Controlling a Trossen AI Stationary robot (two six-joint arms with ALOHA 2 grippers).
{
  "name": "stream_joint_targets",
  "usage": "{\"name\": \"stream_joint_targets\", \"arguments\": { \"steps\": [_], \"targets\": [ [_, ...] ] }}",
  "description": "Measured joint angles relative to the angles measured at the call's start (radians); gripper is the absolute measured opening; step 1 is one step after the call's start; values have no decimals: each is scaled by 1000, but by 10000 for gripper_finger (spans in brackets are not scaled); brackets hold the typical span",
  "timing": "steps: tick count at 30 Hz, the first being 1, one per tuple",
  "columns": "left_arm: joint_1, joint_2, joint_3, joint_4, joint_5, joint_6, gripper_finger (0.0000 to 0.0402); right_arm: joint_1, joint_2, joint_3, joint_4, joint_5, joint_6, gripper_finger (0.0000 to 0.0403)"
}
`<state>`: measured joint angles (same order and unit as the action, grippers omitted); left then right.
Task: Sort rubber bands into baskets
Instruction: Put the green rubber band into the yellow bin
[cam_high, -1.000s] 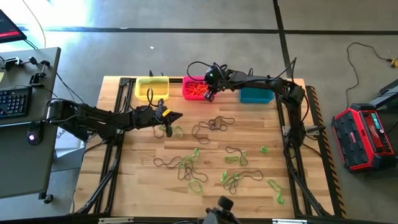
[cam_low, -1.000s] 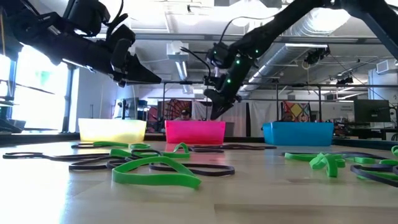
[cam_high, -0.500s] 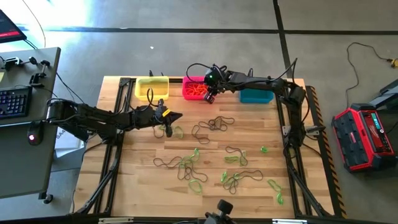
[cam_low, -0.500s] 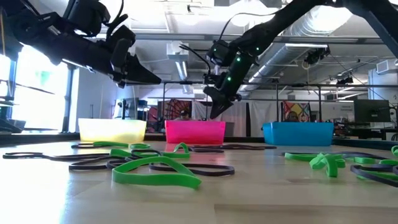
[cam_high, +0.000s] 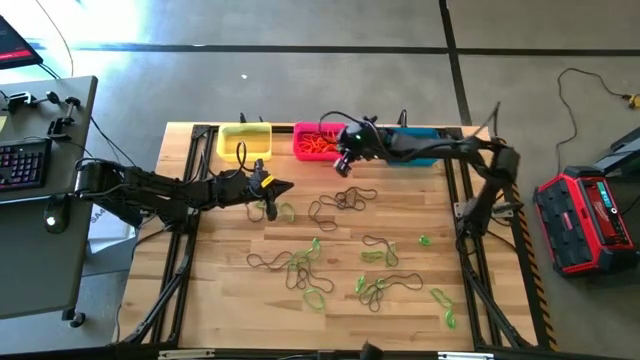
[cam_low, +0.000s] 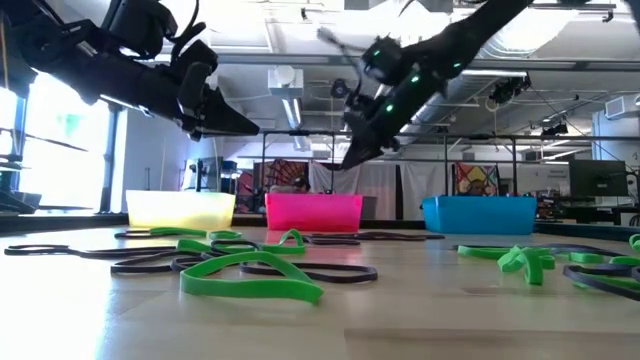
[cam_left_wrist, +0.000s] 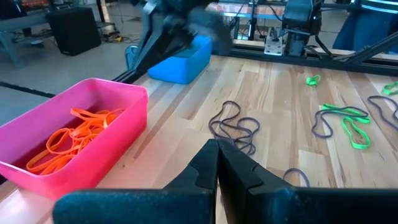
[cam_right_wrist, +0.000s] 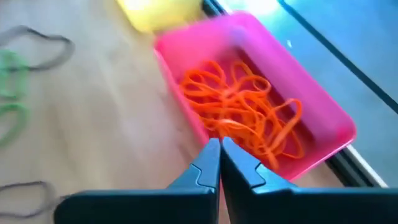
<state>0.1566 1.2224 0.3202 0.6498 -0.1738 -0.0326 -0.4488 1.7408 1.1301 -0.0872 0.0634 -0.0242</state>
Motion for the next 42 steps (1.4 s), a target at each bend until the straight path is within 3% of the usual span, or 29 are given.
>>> {"name": "stream_joint_targets", "arguments": {
  "steps": [7, 12, 18, 24, 33, 36, 42],
  "targets": [
    [1, 0, 0, -13, 29, 1, 0, 103, -166, -251, 199, -15, 77, 0],
    [3, 0, 0, -94, 35, 26, 3, 192, -225, -340, 219, -3, 160, 0],
    [1, 0, 0, -325, 38, -6, 37, 263, -231, -370, 227, 63, 166, 0],
    [-3, 0, 29, -514, 46, -34, 95, 297, -231, -370, 244, 93, 86, 1],
    [-3, 16, 37, -561, 83, -36, 167, 328, -230, -370, 245, 82, 77, 2],
    [-2, 16, 40, -580, 75, -42, 181, 344, -230, -370, 245, 81, 104, 21],
    [-2, 31, 87, -717, 31, -41, 198, 364, -230, -370, 245, 80, 121, 96]
  ]
}}
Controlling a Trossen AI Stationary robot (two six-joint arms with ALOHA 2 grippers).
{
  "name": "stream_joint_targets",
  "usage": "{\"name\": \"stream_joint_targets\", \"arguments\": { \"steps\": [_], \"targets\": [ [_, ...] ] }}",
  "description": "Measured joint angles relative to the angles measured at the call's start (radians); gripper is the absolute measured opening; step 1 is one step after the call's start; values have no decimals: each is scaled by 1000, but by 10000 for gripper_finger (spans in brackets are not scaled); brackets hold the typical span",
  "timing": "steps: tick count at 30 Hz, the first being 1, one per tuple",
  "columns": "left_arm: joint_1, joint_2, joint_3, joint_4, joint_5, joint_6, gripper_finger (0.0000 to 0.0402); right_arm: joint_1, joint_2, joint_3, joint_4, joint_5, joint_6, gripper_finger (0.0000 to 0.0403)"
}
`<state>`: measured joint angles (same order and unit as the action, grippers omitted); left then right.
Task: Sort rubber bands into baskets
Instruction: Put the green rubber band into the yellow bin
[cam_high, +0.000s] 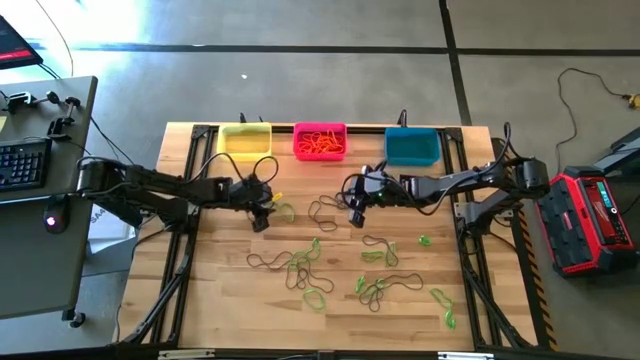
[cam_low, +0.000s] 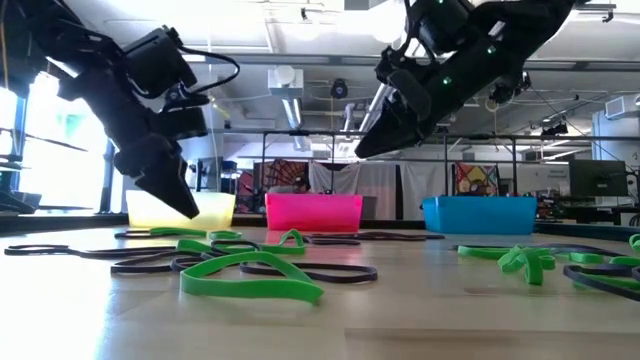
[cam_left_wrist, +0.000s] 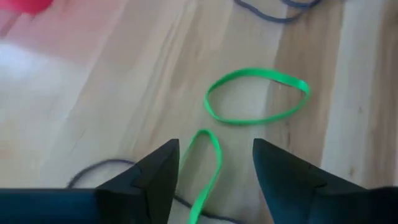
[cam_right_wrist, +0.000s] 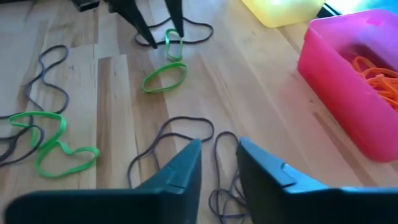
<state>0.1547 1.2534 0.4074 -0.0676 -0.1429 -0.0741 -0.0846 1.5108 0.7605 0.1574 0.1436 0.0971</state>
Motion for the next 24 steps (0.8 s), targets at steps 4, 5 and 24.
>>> {"name": "stream_joint_targets", "arguments": {
  "steps": [4, 5, 24],
  "targets": [
    [0, 26, 33, -34, 16, 33, 200, 0, 0, 0, 0, -2, 0, 122],
    [0, 41, 42, -37, 33, 45, 200, 0, 0, 0, 0, -2, 0, 124],
    [81, 246, 204, -234, 92, 157, 169, 0, 1, 0, 20, 2, -19, 126]
  ]
}}
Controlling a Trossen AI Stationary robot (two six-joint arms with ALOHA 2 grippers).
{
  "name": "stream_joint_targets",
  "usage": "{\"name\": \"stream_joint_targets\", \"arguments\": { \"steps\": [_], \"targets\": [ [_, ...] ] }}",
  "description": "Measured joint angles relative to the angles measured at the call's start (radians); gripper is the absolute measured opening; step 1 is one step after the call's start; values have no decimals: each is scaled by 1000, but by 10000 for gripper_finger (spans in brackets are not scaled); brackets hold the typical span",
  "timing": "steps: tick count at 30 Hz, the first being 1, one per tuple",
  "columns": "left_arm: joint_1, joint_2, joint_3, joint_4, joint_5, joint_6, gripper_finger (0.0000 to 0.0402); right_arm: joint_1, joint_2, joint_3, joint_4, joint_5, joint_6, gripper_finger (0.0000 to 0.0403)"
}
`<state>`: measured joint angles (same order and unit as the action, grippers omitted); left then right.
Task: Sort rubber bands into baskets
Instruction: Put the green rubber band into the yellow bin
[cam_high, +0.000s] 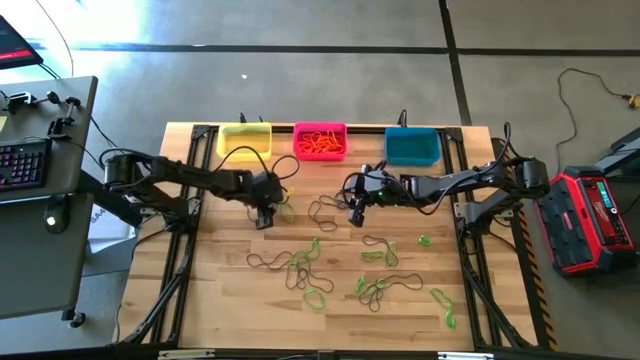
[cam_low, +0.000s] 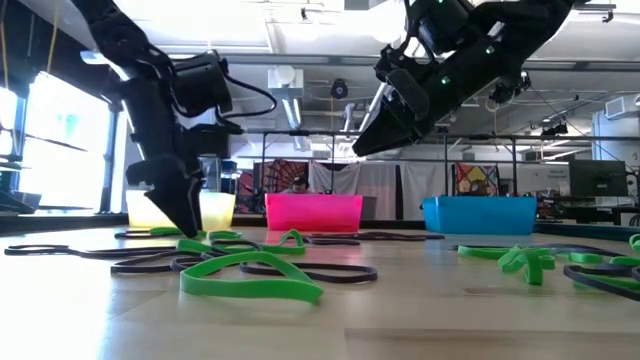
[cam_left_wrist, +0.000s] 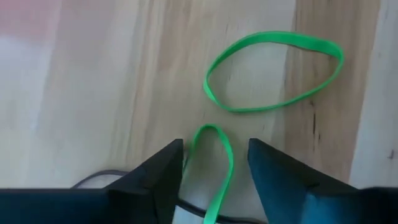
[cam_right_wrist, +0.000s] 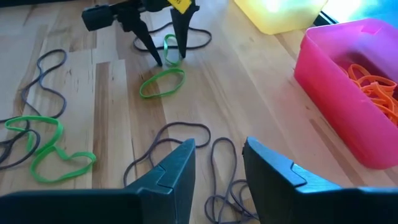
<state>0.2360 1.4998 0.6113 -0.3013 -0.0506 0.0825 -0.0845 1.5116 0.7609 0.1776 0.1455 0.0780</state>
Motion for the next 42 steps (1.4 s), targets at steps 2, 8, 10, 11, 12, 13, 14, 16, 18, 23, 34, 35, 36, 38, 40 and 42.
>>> {"name": "stream_joint_targets", "arguments": {
  "steps": [2, 8, 10, 11, 12, 13, 14, 16, 18, 23, 34, 35, 36, 38, 40, 42],
  "targets": [
    [14, 1, 0, -2, 27, 0, 146, 0, 0, 0, 0, 0, 0, 126],
    [49, 4, 18, -26, 33, -2, 52, 0, 0, 0, 0, 10, 0, 126],
    [54, 7, 38, -46, 18, -2, 18, 0, 0, 0, 0, 10, 0, 126],
    [54, 8, 51, -62, 10, -1, 10, 0, 0, 0, 0, 10, 0, 126],
    [54, 8, 67, -75, 8, 0, 6, 0, 0, 0, 0, 10, 0, 126],
    [54, 8, 89, -92, 8, 4, 7, 0, 0, 0, 0, 10, 0, 126],
    [54, 6, 110, -105, 4, 8, 8, 0, 0, 0, 0, 10, 0, 126],
    [57, 6, 146, -144, -19, 10, 9, 0, 0, 0, 0, 10, 0, 126],
    [72, 6, 184, -185, -54, 3, 6, 0, 0, 0, 0, 10, 0, 126],
    [166, 3, 267, -269, -139, -67, 2, 0, 0, 0, 0, 10, 0, 126],
    [460, -70, 371, -321, -154, -19, 1, 0, 0, 1, -7, 10, 0, 126],
    [490, -72, 379, -324, -151, -19, 1, 0, 0, 1, -7, 10, 0, 126],
    [520, -72, 387, -328, -151, -20, 1, 0, 0, 1, -7, 10, 0, 126],
    [581, -68, 405, -332, -148, -28, 1, 0, 0, 1, -7, 10, -6, 126],
    [631, -54, 416, -341, -106, -38, 0, 0, 0, 1, -7, 10, -8, 126],
    [668, -27, 418, -342, -54, -37, 0, -1, 0, 1, -6, 10, -8, 126]
  ]
}}
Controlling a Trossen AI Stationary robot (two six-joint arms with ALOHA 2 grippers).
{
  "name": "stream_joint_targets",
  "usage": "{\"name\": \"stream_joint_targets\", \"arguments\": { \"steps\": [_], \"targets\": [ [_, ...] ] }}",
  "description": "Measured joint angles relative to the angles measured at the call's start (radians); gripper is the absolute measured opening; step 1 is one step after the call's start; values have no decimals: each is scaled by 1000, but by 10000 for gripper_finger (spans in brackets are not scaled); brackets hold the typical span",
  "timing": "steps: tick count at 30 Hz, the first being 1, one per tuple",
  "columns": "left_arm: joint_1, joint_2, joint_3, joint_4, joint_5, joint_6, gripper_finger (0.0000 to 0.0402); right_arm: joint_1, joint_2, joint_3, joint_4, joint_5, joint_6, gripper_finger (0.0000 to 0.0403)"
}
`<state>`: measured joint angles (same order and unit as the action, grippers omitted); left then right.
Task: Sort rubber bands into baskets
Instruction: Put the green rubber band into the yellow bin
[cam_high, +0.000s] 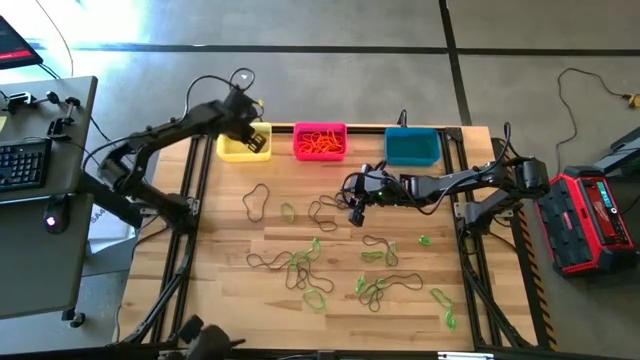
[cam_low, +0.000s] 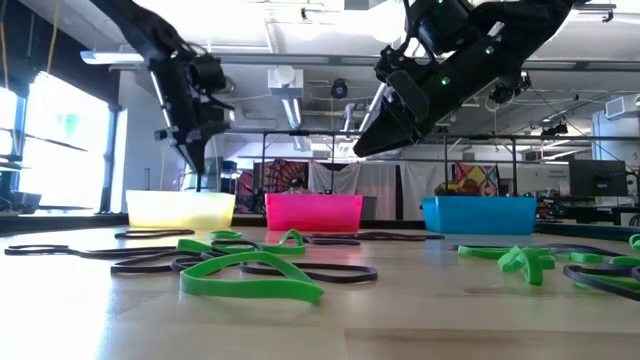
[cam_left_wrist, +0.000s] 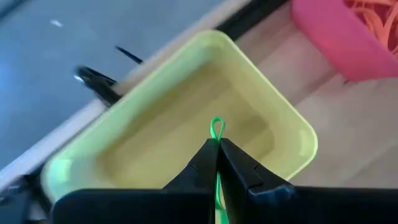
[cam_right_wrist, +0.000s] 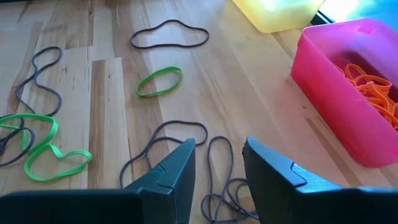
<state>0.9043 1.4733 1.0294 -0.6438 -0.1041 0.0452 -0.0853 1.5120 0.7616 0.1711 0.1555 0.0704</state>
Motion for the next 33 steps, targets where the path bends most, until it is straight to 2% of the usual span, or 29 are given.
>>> {"name": "stream_joint_targets", "arguments": {
  "steps": [10, 18, 23, 33],
  "targets": [
    [73, 188, 1, 36, 49, 28, 0, -17, 0, 0, 0, 0, 8, 126],
    [85, 250, 2, 104, 65, 67, 9, -17, 0, 0, -1, 0, 8, 126],
    [77, 248, 1, 134, 48, 130, 39, -17, 0, 0, -2, -1, 8, 126],
    [41, 121, 1, 179, 43, 150, 125, -17, 0, 0, -6, 29, 44, 126]
  ]
}}
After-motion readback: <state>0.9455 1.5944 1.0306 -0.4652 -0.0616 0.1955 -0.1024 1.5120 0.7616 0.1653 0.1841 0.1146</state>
